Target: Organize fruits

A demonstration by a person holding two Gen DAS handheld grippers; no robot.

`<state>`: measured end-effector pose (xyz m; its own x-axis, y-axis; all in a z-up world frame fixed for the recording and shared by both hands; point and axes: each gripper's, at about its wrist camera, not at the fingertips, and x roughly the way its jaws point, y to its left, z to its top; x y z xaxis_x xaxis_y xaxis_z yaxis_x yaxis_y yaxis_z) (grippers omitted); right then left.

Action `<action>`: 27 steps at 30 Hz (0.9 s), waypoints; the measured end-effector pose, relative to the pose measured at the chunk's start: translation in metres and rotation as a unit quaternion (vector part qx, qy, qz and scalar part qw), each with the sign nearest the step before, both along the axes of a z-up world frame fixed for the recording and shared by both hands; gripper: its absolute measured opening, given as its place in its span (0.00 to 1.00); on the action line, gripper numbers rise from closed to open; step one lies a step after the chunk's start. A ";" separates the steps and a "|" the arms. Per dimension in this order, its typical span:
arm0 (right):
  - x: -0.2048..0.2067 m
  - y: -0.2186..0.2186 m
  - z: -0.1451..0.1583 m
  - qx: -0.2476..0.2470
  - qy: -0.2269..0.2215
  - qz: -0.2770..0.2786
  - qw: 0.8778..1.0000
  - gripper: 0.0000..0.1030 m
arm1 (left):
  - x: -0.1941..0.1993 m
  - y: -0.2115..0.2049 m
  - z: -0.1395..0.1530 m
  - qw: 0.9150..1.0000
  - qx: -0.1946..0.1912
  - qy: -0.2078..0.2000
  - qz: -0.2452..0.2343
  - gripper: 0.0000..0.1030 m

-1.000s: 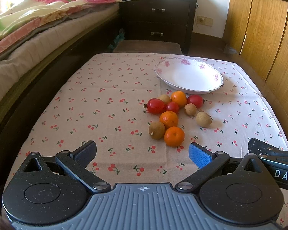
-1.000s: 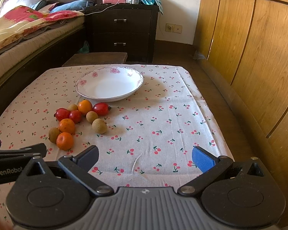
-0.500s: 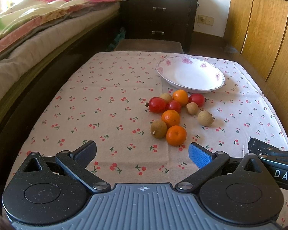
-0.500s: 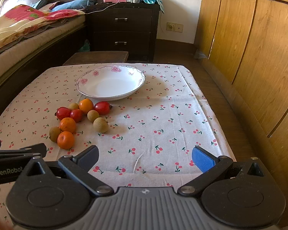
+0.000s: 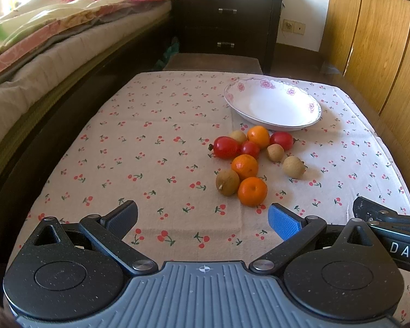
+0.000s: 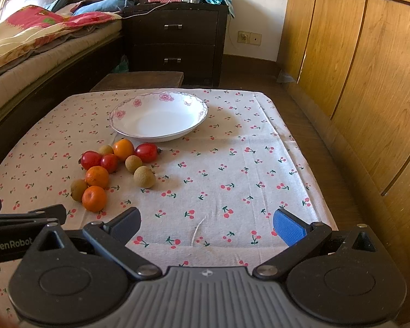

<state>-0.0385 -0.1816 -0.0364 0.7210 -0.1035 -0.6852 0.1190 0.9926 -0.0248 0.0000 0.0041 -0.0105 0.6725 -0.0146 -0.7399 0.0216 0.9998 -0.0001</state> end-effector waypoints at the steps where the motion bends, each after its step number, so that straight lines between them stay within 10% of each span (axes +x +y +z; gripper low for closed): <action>1: 0.000 0.000 0.000 0.000 0.000 0.000 1.000 1.00 | 0.001 0.000 0.000 1.000 0.000 0.001 0.000 0.99; 27: 0.004 0.006 -0.004 0.000 0.010 0.008 1.000 1.00 | 0.005 0.004 -0.002 1.000 -0.001 0.019 0.003 0.98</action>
<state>-0.0341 -0.1760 -0.0399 0.7086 -0.0920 -0.6996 0.1026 0.9944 -0.0268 0.0052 0.0082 -0.0122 0.6444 -0.0112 -0.7646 0.0149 0.9999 -0.0021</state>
